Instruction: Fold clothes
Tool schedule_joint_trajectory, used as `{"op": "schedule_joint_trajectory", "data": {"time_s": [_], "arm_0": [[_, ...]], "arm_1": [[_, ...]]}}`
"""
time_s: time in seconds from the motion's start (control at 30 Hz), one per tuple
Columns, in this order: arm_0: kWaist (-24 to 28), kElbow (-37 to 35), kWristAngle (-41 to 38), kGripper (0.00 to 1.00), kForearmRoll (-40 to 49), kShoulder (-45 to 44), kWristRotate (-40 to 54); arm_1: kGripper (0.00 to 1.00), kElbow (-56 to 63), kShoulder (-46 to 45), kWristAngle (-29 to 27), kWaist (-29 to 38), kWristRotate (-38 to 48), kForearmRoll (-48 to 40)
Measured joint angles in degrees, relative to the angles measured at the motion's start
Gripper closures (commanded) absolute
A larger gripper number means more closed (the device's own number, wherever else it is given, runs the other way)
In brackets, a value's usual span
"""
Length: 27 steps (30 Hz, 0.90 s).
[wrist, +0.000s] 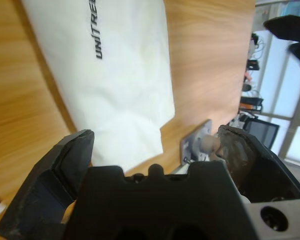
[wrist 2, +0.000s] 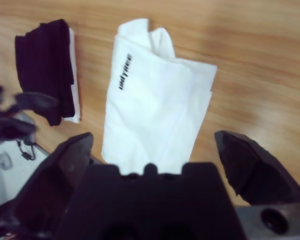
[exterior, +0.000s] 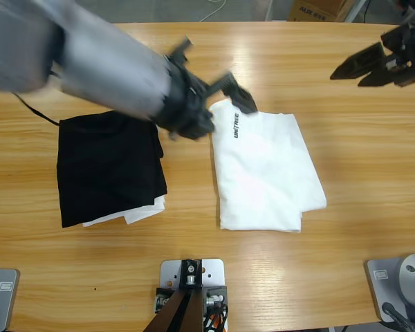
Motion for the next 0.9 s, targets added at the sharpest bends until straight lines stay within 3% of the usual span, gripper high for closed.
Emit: {"op": "schedule_joint_trajectory", "data": {"time_s": [0.23, 0.37, 0.73, 0.9], "arm_0": [[-0.76, 7.72, -0.07, 0.0, -12.07, 7.95, -2.37], [0.32, 7.88, -0.63, 0.098, -12.89, 11.44, -3.11], [0.89, 2.45, -3.44, 0.096, -12.74, 15.78, -3.35], [0.89, 1.11, -3.74, 0.101, -10.7, 16.1, -3.35]], "arm_1": [[0.0, 5.85, 0.92, 0.49, -1.76, 0.0, -3.23], [0.0, 6.41, 2.23, 0.49, -2.4, 0.0, -4.0], [0.003, 8.6, 4.93, 0.67, -4.93, 0.0, -6.62], [0.005, 13.01, 5.23, 5.91, -6.12, 0.8, -7.54]]}}
